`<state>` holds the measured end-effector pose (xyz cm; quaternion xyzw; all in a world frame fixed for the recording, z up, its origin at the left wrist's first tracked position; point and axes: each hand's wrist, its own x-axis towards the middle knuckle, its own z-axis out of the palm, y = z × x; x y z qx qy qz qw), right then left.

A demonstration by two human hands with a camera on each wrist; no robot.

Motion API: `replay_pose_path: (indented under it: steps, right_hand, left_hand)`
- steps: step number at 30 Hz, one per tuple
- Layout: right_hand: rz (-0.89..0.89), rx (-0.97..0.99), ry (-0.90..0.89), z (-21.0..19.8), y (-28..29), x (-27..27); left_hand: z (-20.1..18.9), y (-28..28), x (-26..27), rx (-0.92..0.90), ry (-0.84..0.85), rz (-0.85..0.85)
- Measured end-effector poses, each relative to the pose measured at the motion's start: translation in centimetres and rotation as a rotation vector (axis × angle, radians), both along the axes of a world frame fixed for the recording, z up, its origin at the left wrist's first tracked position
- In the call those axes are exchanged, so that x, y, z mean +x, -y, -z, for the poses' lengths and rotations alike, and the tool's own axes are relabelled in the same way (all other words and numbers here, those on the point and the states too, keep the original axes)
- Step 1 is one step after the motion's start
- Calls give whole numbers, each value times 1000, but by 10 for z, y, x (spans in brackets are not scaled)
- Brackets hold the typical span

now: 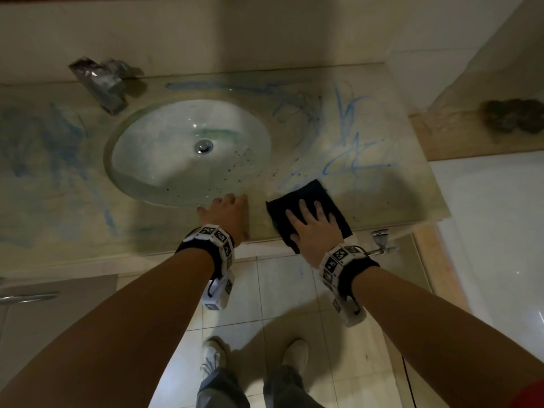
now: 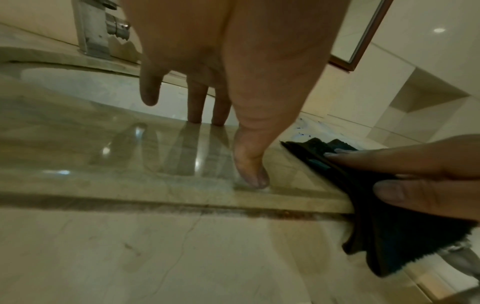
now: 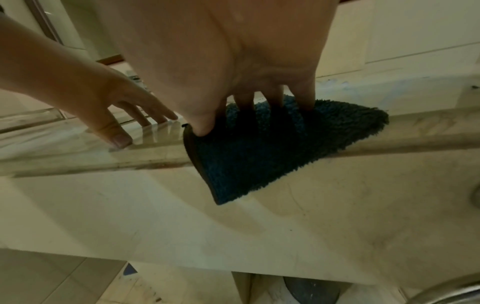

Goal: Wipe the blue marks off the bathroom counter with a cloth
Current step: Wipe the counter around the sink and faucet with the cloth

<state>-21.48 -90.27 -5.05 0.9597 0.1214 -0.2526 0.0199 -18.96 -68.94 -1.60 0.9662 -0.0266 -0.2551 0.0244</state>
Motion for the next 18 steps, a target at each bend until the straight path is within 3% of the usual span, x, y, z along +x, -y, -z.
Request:
replay_pose_path:
  steps: [18]
  right_hand:
    - [-11, 63, 25, 7, -37, 99]
  left_hand:
    - [11, -2, 7, 37, 0, 30]
